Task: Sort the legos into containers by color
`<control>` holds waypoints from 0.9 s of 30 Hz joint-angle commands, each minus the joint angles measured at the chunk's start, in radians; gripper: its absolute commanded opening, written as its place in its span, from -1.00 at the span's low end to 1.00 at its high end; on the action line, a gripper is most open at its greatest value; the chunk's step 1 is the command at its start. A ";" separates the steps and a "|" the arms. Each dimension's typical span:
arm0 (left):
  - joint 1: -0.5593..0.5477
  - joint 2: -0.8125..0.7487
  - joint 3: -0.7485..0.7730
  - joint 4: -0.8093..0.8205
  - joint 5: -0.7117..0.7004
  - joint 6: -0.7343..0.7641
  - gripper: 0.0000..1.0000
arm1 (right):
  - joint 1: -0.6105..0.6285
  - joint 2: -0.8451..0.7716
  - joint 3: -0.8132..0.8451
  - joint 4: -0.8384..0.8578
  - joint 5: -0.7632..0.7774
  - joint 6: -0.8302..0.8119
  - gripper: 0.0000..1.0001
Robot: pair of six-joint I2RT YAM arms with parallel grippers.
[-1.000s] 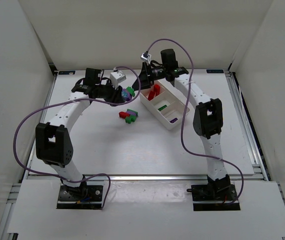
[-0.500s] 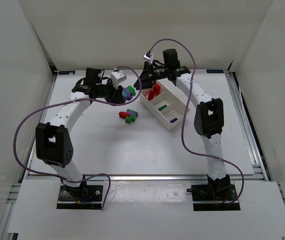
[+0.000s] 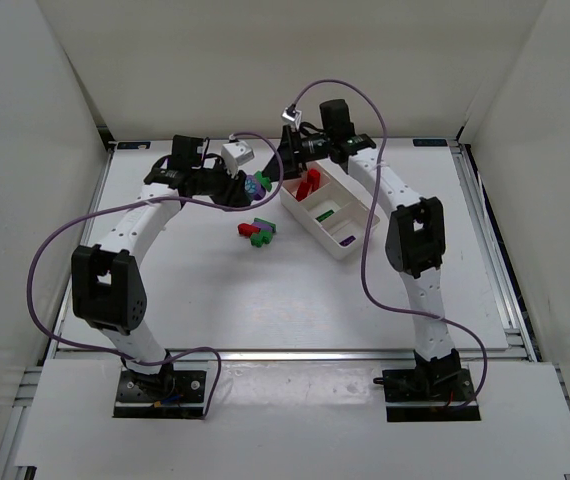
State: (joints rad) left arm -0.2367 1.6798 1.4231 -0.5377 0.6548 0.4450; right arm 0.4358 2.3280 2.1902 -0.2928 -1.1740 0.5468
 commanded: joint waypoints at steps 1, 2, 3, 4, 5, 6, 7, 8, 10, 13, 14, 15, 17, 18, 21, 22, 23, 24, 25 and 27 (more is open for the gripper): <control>-0.006 -0.006 0.057 0.021 0.017 0.012 -0.80 | 0.014 -0.002 0.033 -0.015 0.030 0.015 0.61; -0.006 -0.003 0.060 0.021 0.016 0.012 -0.80 | 0.015 -0.004 0.031 -0.028 0.034 0.019 0.60; -0.007 0.003 0.063 0.022 0.014 0.011 -0.80 | 0.017 -0.002 0.023 -0.029 0.042 0.019 0.59; -0.006 0.004 0.066 0.022 0.011 0.014 -0.80 | 0.017 -0.002 0.020 -0.034 0.046 0.019 0.58; -0.007 0.006 0.068 0.022 0.011 0.014 -0.80 | 0.017 -0.001 0.014 -0.039 0.050 0.019 0.57; -0.009 0.009 0.071 0.024 0.011 0.017 -0.80 | 0.018 0.001 0.014 -0.040 0.053 0.024 0.57; -0.009 0.009 0.071 0.022 0.011 0.014 -0.80 | 0.018 0.002 0.014 -0.040 0.054 0.024 0.55; -0.010 0.009 0.073 0.021 0.011 0.014 -0.80 | 0.020 0.004 0.016 -0.040 0.056 0.021 0.46; -0.010 0.011 0.071 0.021 0.012 0.017 -0.80 | 0.020 0.007 0.014 -0.040 0.062 0.022 0.28; -0.012 0.011 0.073 0.021 0.012 0.017 -0.80 | 0.024 0.011 0.016 -0.037 0.062 0.019 -0.23; -0.012 0.011 0.071 0.021 0.012 0.017 -0.80 | 0.026 0.013 0.016 -0.034 0.063 0.019 -0.52; -0.012 0.011 0.068 0.021 0.012 0.017 -0.80 | 0.023 0.011 0.016 -0.034 0.065 0.016 -0.66; -0.012 0.009 0.065 0.021 0.008 0.018 -0.80 | 0.026 0.010 0.014 -0.034 0.068 0.015 -1.00; -0.012 0.008 0.057 0.021 0.006 0.018 -0.80 | 0.026 0.005 0.014 -0.040 0.071 0.005 -1.00; -0.012 -0.002 0.033 0.021 0.002 0.020 -0.80 | 0.020 -0.007 0.014 -0.049 0.089 -0.008 -1.00; -0.012 -0.009 0.024 0.022 -0.009 0.020 -0.80 | 0.014 -0.012 0.013 -0.049 0.099 -0.013 -1.00; -0.012 -0.017 0.016 0.021 -0.014 0.024 -0.80 | 0.009 -0.016 0.011 -0.055 0.109 -0.016 -1.00; -0.012 -0.026 -0.005 0.021 -0.018 0.027 -0.80 | 0.004 -0.027 0.011 -0.066 0.115 -0.028 -1.00; -0.012 -0.032 -0.016 0.024 -0.033 0.029 -0.80 | -0.008 -0.033 0.013 -0.071 0.120 -0.037 -1.00; -0.012 -0.051 -0.047 0.021 -0.043 0.032 -0.80 | -0.023 -0.048 0.010 -0.089 0.143 -0.054 -1.00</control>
State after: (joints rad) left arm -0.2447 1.6939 1.4166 -0.4839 0.6067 0.4828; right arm 0.4503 2.3337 2.1899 -0.3962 -1.0576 0.5785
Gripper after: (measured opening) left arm 0.474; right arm 0.423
